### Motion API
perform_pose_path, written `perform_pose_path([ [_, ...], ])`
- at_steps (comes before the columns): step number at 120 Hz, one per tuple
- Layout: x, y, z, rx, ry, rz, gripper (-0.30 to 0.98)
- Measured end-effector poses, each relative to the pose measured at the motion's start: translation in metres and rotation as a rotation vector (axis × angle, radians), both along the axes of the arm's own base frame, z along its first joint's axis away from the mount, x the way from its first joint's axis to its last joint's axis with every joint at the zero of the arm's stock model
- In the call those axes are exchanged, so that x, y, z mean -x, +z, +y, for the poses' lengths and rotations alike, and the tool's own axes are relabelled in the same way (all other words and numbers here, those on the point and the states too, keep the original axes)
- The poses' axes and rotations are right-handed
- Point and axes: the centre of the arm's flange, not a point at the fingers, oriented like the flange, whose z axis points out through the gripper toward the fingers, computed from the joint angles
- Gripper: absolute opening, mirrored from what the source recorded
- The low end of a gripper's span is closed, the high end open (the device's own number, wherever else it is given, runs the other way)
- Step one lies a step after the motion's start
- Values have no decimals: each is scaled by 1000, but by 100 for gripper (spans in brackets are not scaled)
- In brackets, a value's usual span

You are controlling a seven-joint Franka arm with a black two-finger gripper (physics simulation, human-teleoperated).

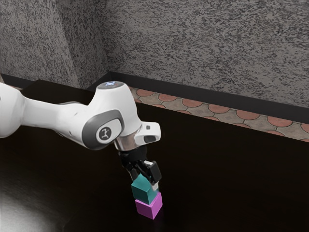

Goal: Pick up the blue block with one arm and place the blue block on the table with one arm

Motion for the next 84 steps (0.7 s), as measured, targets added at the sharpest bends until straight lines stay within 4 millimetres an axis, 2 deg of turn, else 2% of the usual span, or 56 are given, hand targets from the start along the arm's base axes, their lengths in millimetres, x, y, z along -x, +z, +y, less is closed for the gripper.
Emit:
perform_pose_path([
  [18, -1, -4, 0, 2, 8, 6, 68],
  [42, -3, 3, 1, 3, 10, -10, 68],
  [84, -14, -7, 10, 1, 24, 0, 68],
])
